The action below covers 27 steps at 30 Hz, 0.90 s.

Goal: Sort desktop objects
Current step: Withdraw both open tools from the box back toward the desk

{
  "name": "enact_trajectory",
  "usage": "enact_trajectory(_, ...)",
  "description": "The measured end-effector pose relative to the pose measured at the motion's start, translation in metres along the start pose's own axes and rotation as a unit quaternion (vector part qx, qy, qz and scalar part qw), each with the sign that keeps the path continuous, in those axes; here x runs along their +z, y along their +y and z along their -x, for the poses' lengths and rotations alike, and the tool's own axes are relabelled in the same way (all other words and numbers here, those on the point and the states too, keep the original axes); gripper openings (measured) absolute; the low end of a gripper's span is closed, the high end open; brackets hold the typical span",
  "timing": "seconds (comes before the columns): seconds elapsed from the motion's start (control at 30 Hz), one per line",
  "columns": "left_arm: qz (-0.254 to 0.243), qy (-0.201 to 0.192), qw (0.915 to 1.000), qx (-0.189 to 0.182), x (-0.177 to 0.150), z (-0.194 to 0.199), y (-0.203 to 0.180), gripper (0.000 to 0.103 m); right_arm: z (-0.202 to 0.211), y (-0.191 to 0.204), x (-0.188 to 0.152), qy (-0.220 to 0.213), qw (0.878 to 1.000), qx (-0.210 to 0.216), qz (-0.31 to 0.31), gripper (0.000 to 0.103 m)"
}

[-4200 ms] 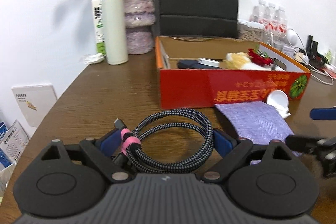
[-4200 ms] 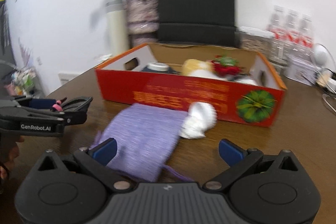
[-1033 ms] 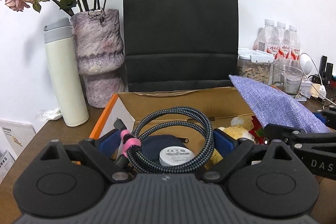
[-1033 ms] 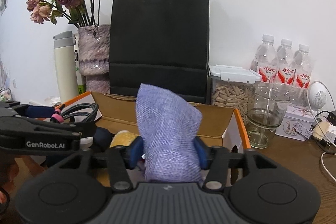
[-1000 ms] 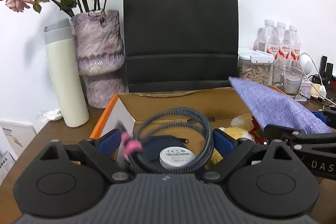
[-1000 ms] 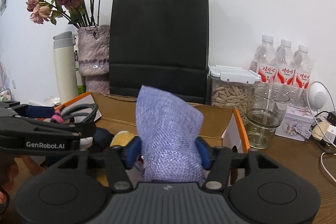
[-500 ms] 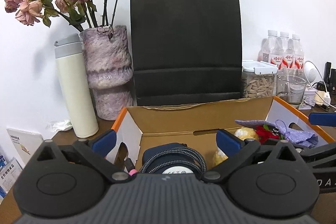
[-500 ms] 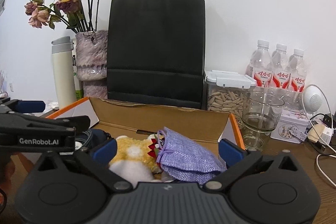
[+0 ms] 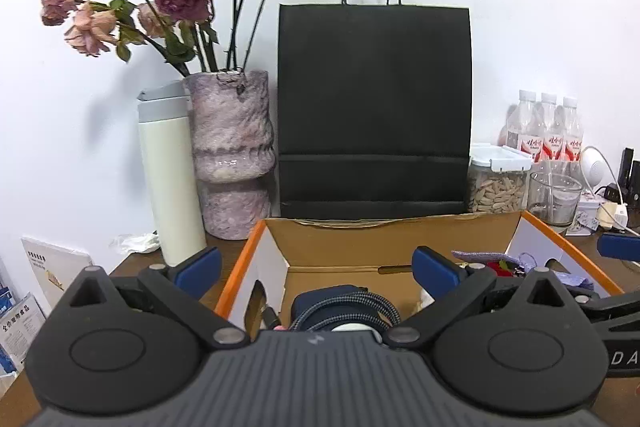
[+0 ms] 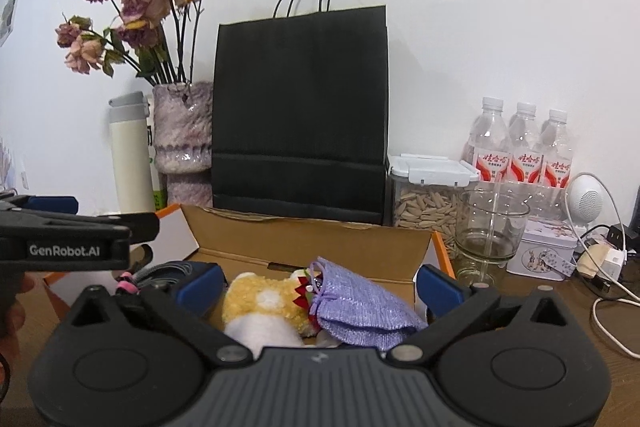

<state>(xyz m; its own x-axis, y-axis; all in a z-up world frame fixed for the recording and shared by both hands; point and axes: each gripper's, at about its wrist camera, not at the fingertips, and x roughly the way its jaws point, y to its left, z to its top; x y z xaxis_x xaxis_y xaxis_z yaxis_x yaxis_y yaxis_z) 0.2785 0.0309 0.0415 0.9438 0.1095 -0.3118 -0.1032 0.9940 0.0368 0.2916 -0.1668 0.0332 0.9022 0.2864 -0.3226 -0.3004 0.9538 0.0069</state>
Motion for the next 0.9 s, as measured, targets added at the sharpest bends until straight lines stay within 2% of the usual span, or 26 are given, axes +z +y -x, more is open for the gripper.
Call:
enact_trajectory(0.43, 0.001, 0.018, 0.9998, 0.002, -0.019, 0.051, 0.018, 0.103, 0.051, 0.012, -0.021, 0.017, 1.000, 0.001, -0.002, 0.103)
enact_trajectory(0.77, -0.022, 0.073, 0.9969, -0.020, -0.056, 0.091, 0.024, 0.103, 0.084, 0.030, -0.053, 0.061, 0.998, 0.011, 0.028, 0.103)
enact_trajectory(0.9, -0.018, 0.109, 0.9933, -0.032, -0.072, 0.104, 0.028, 0.103, 0.096, 0.037, -0.065, 0.082, 0.996, 0.014, 0.038, 0.103)
